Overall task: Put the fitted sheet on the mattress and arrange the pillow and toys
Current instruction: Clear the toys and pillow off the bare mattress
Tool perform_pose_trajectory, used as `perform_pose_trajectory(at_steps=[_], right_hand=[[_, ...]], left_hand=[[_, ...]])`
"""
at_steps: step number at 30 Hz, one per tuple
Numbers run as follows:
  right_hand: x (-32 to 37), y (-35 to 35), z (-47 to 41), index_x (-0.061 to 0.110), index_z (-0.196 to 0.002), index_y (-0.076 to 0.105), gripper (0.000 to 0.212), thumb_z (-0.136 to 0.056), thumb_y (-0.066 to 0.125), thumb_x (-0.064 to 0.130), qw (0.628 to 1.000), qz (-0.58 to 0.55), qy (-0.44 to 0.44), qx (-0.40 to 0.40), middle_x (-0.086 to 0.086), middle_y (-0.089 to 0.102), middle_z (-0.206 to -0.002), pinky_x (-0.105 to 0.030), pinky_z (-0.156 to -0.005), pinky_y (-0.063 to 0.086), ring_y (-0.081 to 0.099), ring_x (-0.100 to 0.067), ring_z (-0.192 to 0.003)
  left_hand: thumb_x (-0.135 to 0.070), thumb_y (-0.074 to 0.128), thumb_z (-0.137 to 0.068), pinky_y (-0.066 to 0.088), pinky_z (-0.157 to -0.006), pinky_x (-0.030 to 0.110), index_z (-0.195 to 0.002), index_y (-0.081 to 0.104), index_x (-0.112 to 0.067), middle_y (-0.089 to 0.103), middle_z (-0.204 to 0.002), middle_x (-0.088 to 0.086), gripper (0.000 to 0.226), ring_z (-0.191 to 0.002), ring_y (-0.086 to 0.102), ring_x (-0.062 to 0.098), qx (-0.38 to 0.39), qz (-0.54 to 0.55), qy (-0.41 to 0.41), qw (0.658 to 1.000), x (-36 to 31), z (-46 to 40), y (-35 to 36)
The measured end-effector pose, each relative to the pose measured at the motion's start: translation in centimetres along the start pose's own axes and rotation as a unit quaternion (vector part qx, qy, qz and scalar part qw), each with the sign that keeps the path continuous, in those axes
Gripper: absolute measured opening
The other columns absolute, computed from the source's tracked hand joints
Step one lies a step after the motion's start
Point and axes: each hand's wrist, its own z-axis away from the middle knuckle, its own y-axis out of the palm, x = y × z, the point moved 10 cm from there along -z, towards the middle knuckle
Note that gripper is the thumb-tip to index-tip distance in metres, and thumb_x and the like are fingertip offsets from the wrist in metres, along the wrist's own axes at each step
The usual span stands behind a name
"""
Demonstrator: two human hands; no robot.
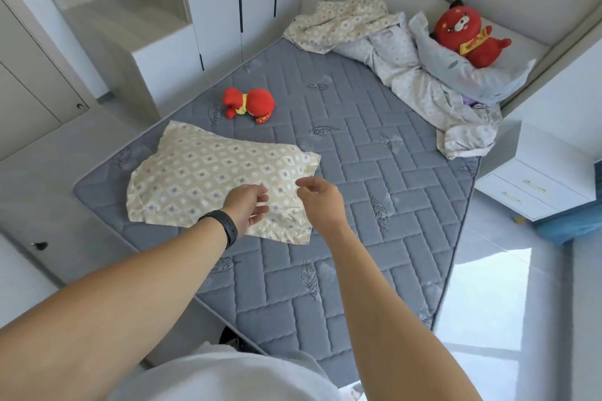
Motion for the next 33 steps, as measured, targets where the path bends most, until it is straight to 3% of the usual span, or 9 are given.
perform_pose_trajectory(at_steps=[6, 10, 14, 21, 26, 31, 33], right_hand=[[2.5, 6.6, -3.5, 0.023, -0.112, 0.069, 0.025, -0.092, 0.057, 0.017, 0.998, 0.038, -0.02, 0.045, 0.009, 0.068, -0.105, -0.019, -0.055, 0.04, 0.053, -0.005, -0.062], [5.7, 13.1, -5.8, 0.02, -0.115, 0.069, 0.027, -0.091, 0.058, 0.014, 0.988, 0.091, -0.048, 0.115, 0.017, 0.059, -0.095, -0.017, -0.055, 0.039, 0.053, -0.004, -0.069], [8.7, 18.3, -10.5, 0.022, -0.113, 0.069, 0.025, -0.091, 0.058, 0.015, 0.988, 0.1, -0.05, 0.109, 0.012, 0.061, -0.101, -0.017, -0.055, 0.04, 0.056, -0.003, -0.075], [11.1, 29.4, -15.8, 0.019, -0.117, 0.068, 0.028, -0.091, 0.059, 0.015, 0.994, 0.077, 0.03, 0.078, 0.009, 0.062, -0.105, -0.018, -0.059, 0.042, 0.059, -0.008, -0.078], [15.9, 35.7, -19.0, 0.02, -0.12, 0.067, 0.03, -0.091, 0.062, 0.019, 0.991, 0.084, 0.046, 0.091, 0.004, 0.065, -0.113, -0.028, -0.079, 0.049, 0.063, -0.018, -0.099], [16.7, 35.3, -20.9, 0.021, -0.119, 0.066, 0.03, -0.09, 0.06, 0.019, 0.993, 0.083, 0.075, 0.044, 0.0, 0.07, -0.111, -0.024, -0.061, 0.046, 0.062, -0.018, -0.084], [16.1, 35.6, -21.5, 0.022, -0.119, 0.066, 0.03, -0.089, 0.06, 0.02, 0.99, 0.099, 0.091, 0.039, 0.0, 0.071, -0.109, -0.025, -0.061, 0.045, 0.06, -0.017, -0.077]], left_hand=[[-0.02, 0.053, -0.096, 0.048, -0.064, 0.03, -0.107, 0.065, -0.015, 0.067, -0.093, 0.002, 0.017, -0.071, 0.065, 0.02, -0.014, -0.016, 0.03, 0.999, -2.3, -2.0, -5.1], [-0.018, 0.051, -0.096, 0.048, -0.062, 0.028, -0.1, 0.066, -0.017, 0.067, -0.093, 0.002, 0.015, -0.071, 0.065, 0.019, -0.055, 0.009, 0.024, 0.998, -4.7, -4.7, -12.4], [-0.015, 0.048, -0.098, 0.046, -0.059, 0.028, -0.096, 0.064, -0.017, 0.065, -0.091, 0.002, 0.016, -0.07, 0.062, 0.019, -0.087, 0.039, 0.003, 0.995, -7.2, -9.5, -19.5], [-0.014, 0.046, -0.099, 0.045, -0.058, 0.027, -0.098, 0.064, -0.017, 0.065, -0.088, 0.001, 0.019, -0.069, 0.062, 0.019, -0.043, -0.024, -0.062, 0.997, -11.1, -17.4, -27.2], [-0.014, 0.043, -0.099, 0.043, -0.058, 0.026, -0.095, 0.064, -0.018, 0.065, -0.089, 0.001, 0.021, -0.07, 0.062, 0.019, -0.012, -0.103, -0.037, 0.994, -19.2, -21.5, -31.4], [-0.013, 0.044, -0.099, 0.044, -0.053, 0.024, -0.099, 0.064, -0.017, 0.064, -0.087, 0.0, 0.02, -0.065, 0.062, 0.017, 0.008, -0.167, 0.024, 0.986, -26.5, -23.5, -31.6], [-0.016, 0.045, -0.1, 0.045, -0.055, 0.025, -0.101, 0.065, -0.018, 0.064, -0.091, 0.0, 0.019, -0.067, 0.062, 0.016, 0.018, -0.179, 0.021, 0.983, -26.8, -24.1, -31.5]])
